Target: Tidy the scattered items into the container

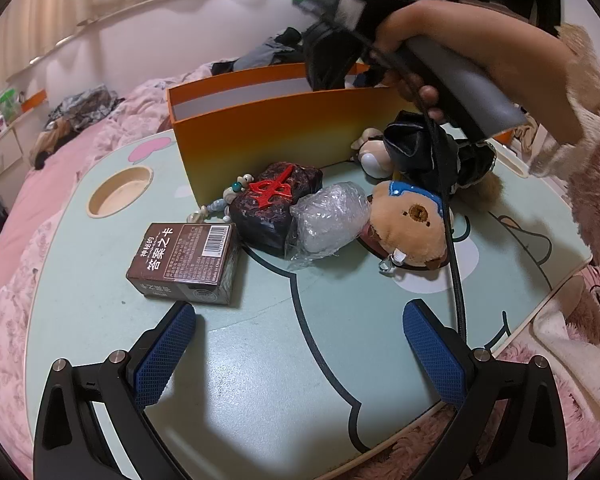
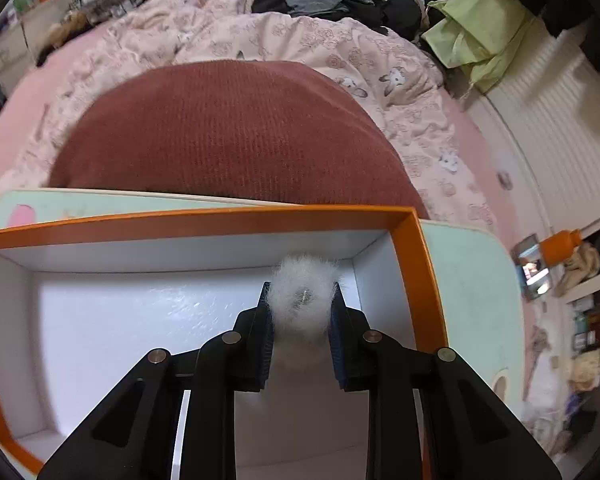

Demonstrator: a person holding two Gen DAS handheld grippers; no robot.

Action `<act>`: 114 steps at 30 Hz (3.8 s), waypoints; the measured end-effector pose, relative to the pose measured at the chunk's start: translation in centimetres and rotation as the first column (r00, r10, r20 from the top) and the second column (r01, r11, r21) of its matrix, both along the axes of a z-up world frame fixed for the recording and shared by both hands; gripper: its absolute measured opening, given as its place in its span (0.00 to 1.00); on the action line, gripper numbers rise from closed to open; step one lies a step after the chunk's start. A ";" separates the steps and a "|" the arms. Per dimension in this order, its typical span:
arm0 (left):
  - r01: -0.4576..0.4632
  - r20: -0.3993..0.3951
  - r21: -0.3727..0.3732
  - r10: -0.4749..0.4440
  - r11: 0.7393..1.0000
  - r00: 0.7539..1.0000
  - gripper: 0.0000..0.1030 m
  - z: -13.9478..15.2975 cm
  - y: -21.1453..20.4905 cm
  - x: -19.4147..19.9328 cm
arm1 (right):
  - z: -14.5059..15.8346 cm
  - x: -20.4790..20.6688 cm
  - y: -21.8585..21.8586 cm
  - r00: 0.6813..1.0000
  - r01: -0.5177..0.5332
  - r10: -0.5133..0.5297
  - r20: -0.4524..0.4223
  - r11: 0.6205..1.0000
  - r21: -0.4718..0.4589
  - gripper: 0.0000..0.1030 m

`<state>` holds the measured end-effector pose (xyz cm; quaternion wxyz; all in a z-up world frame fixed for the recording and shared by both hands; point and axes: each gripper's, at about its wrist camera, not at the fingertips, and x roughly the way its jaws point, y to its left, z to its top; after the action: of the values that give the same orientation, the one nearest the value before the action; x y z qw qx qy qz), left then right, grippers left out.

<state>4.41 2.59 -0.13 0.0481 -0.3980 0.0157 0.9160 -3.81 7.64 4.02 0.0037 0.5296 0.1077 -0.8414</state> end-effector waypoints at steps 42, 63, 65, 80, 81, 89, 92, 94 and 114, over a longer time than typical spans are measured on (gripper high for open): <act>0.001 0.005 -0.002 -0.001 1.000 1.000 1.00 -0.2 0.1 0.2 | 1.0 21.6 10.5 0.946 -0.231 0.036 -0.323 0.772 -0.592 0.70; 0.019 0.002 -0.001 -0.019 1.000 1.000 1.00 -0.4 0.5 0.5 | 2.4 8.5 12.1 0.968 -0.137 -0.017 -0.250 0.800 -0.584 0.70; 0.018 0.002 -0.001 -0.018 1.000 1.000 1.00 -0.4 0.5 0.5 | 2.2 8.5 11.4 0.972 -0.150 0.008 -0.236 0.791 -0.593 0.70; 0.018 0.001 0.000 -0.018 1.000 1.000 1.00 -0.4 0.5 0.6 | 2.3 11.6 9.4 0.966 -0.183 0.040 -0.257 0.807 -0.561 0.71; 0.018 0.000 0.000 -0.018 1.000 1.000 1.00 -0.4 0.5 0.6 | 2.8 12.7 9.6 0.959 -0.188 0.034 -0.280 0.816 -0.547 0.71; 0.005 -0.059 0.092 0.000 0.996 0.998 1.00 0.7 -0.7 2.0 | 1.7 22.6 9.9 0.952 -0.222 0.100 -0.289 0.877 -0.427 0.71; -0.062 -0.105 0.101 0.073 0.993 0.992 1.00 1.5 -1.8 2.8 | -0.7 24.5 9.3 0.972 -0.167 0.094 -0.215 0.922 -0.350 0.71; -0.098 -0.107 0.097 0.109 0.990 0.988 1.00 1.7 -2.4 2.9 | -1.5 25.3 8.7 0.974 -0.153 0.095 -0.204 0.944 -0.292 0.71; -0.156 -0.010 -0.003 0.156 0.988 0.988 1.00 -0.6 -2.9 1.0 | -3.3 25.5 6.9 0.978 -0.160 0.131 -0.165 0.971 -0.179 1.00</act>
<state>5.45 -0.31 -0.74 -0.0249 -0.3936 -0.0134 0.9188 21.72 14.57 0.76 0.1084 0.4519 0.0649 -0.8831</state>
